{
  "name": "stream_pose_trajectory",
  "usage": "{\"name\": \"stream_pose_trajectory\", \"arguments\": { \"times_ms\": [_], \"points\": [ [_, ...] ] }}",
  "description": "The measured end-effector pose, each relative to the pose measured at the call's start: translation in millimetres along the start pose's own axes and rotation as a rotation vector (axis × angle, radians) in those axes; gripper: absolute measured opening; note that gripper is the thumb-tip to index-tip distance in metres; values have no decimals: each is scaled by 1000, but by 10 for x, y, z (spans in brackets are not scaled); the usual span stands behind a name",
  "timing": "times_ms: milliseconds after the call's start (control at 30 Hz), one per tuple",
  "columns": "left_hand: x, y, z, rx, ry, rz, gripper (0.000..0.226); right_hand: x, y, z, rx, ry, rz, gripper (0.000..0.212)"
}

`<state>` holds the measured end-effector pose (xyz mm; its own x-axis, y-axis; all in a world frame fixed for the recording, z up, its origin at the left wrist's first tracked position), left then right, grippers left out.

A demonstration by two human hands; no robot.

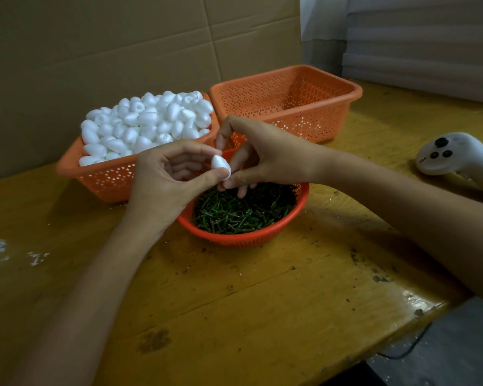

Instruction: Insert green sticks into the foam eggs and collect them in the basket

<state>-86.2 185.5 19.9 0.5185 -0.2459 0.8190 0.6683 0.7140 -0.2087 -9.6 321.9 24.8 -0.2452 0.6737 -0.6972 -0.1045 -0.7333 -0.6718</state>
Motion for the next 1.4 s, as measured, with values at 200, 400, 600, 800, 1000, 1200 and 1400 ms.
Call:
{"name": "stream_pose_trajectory", "arguments": {
  "times_ms": [200,400,600,800,1000,1200,1400],
  "points": [
    [9,17,-3,4,0,7,26,-16,1,-10,-12,-12,-9,50],
    [8,15,-6,18,-12,14,26,3,1,3,-7,-11,-1,50],
    [-3,18,-10,9,-24,9,27,44,-7,29,27,-16,12,51],
    [1,33,-12,-69,-11,42,26,54,-24,35,36,-13,2,54],
    [18,47,-19,-95,-8,48,25,58,-38,35,51,-23,-14,55],
    [40,64,-17,-119,1,77,27,78,-46,47,61,-34,-39,54],
    [30,70,-21,-120,-6,92,28,86,-43,47,62,-28,-42,53]
  ]
}}
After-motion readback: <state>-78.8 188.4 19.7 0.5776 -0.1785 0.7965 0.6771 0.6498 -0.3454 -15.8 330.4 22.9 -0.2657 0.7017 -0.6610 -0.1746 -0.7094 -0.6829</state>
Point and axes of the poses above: each hand's wrist, its own z-axis towards the middle knuckle, its own y-axis out of the palm, x = y × z, the point moved 7 cm from there along z, towards the middle knuckle, and after that the axes turned 7 degrees about -z, right-handed, at the moved point
